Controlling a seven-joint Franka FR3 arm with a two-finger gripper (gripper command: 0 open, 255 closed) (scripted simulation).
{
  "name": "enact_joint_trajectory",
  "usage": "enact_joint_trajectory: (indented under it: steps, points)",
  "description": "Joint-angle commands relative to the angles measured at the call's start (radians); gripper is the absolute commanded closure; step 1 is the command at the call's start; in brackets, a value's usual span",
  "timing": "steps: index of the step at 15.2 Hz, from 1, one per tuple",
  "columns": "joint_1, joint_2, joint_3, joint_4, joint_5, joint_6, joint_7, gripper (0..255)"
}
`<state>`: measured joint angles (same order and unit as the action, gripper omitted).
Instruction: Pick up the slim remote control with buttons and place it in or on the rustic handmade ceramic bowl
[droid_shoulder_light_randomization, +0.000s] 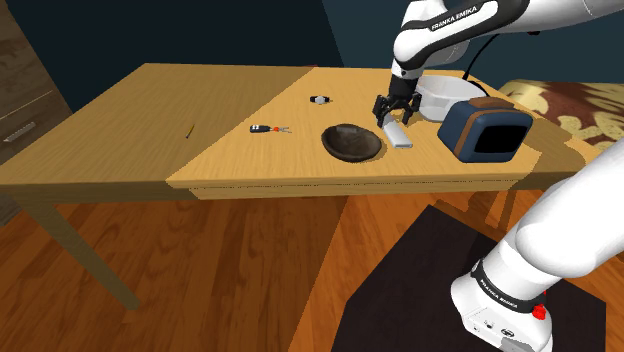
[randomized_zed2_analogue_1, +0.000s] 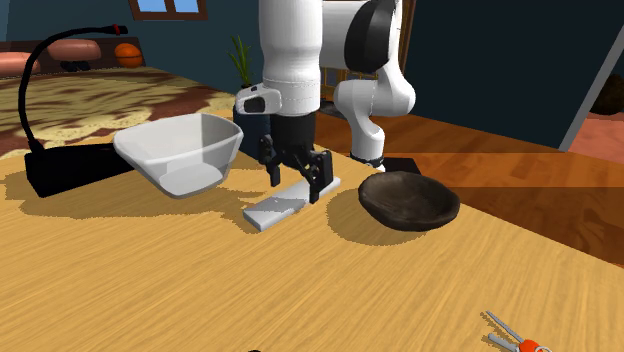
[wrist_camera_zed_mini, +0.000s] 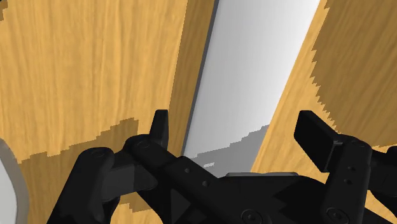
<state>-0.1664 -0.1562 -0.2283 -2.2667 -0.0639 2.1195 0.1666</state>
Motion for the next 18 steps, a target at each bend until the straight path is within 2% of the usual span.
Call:
enact_joint_trajectory:
  steps: [1, 9, 10, 18]
  points:
    - [-0.001, 0.010, -0.002, -0.014, 0.001, 0.024, -0.002, 0]
    - [-0.001, 0.010, -0.002, -0.014, 0.001, 0.024, -0.002, 0]
    - [-0.001, 0.010, -0.002, -0.014, 0.001, 0.024, -0.002, 255]
    - [-0.001, 0.011, -0.002, -0.014, 0.002, 0.025, -0.002, 255]
